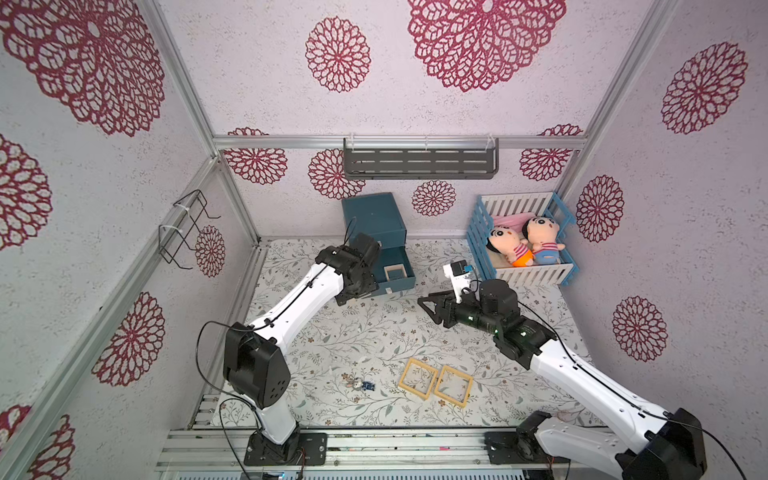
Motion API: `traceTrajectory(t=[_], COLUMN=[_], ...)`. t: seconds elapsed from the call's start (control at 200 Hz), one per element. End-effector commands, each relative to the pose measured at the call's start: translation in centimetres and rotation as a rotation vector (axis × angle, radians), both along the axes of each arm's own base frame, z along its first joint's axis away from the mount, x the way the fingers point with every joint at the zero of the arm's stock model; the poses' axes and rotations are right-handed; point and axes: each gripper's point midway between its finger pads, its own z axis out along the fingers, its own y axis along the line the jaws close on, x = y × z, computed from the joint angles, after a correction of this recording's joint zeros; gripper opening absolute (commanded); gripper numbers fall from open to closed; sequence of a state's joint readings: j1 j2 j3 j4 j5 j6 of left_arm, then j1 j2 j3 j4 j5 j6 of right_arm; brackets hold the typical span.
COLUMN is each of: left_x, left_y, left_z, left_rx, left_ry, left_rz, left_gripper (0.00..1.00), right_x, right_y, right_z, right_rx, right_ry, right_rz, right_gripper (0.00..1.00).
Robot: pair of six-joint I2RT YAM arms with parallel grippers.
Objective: Place the brooch boxes into the drawer by color
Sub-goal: Place the brooch box in the drawer.
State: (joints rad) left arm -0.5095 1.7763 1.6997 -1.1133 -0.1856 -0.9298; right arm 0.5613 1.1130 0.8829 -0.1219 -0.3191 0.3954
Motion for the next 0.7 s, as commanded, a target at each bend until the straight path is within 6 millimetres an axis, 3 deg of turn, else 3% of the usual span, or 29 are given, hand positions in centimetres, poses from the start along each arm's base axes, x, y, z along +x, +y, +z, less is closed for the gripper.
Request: traceTrajectory(t=[0.0, 0.285, 0.295, 0.325, 0.696], left_x=[1.0, 4.7, 5.0, 5.4, 8.5], left_y=[0.2, -0.9, -1.0, -1.2, -3.1], left_z=[0.3, 1.4, 0.3, -0.1, -1.3], left_rx=[0.014, 0.001, 0.011, 0.013, -0.016], left_ry=[0.016, -0.017, 0.004, 0.011, 0.006], left_rz=[-0.048, -0.08, -0.079, -0.082, -0.092], left_gripper=[0.54, 0.54, 0.54, 0.54, 0.52], right_x=[1.5, 3.0, 3.1, 3.2, 3.6], right_y=[-0.9, -1.3, -1.3, -1.3, -1.6], right_z=[1.7, 2.2, 2.2, 2.2, 2.0], right_rx=[0.005, -0.009, -0.01, -0.01, -0.014], right_ry=[-0.028, -0.033, -0.032, -0.031, -0.022], right_rz=[-0.078, -0.114, -0.115, -0.115, -0.115], right_gripper=[0.52, 0.52, 0.52, 0.52, 0.52])
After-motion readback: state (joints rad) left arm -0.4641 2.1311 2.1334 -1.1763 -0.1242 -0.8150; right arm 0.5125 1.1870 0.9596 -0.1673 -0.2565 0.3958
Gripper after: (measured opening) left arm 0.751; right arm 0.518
